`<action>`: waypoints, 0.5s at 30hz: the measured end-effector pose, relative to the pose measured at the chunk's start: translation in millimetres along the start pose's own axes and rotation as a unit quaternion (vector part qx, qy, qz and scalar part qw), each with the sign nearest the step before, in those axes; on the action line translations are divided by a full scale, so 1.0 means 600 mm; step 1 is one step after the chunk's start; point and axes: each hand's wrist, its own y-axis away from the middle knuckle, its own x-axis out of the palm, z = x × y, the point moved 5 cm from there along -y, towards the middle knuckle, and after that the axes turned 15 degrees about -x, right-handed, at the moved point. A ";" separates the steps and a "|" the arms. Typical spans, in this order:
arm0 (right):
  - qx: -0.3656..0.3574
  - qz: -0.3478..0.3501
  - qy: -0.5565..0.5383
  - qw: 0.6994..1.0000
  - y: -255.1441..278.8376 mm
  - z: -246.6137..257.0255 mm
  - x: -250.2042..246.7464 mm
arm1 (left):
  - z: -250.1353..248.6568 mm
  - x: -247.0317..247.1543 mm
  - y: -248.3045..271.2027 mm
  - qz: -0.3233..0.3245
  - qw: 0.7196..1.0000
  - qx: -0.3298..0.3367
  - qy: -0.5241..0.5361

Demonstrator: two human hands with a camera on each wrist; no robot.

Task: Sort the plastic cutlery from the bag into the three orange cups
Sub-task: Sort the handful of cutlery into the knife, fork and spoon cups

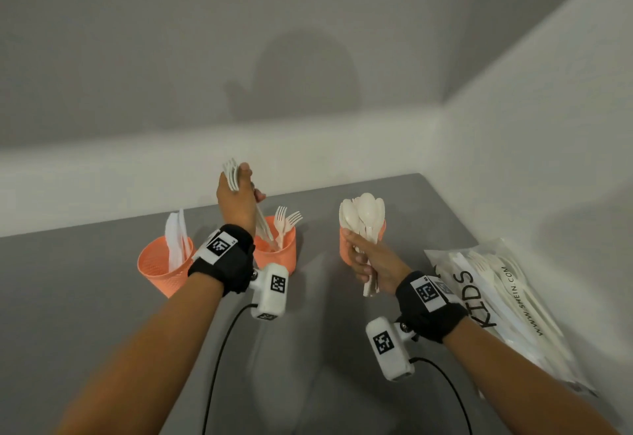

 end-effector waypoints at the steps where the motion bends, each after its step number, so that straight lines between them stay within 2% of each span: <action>1: 0.001 0.007 0.002 1.000 -0.002 0.002 0.002 | -0.002 0.008 -0.004 0.001 1.000 0.019 -0.017; 4: 0.005 0.024 -0.016 1.000 -0.007 0.006 0.008 | 0.028 0.025 -0.012 0.009 0.996 0.041 -0.078; 8: 0.016 0.038 -0.052 0.998 -0.010 0.002 0.008 | 0.091 0.029 -0.015 0.024 0.993 0.009 -0.115; 11: 0.026 0.047 -0.066 0.996 -0.009 -0.004 0.008 | 0.108 0.028 -0.009 0.000 0.978 -0.001 -0.210; 13: 0.031 0.050 -0.063 0.996 -0.009 -0.007 0.010 | 0.106 0.028 -0.005 -0.009 0.964 0.031 -0.263; 15: 0.032 0.052 -0.053 0.997 -0.008 -0.010 0.012 | 0.092 0.031 0.007 -0.008 0.947 0.103 -0.305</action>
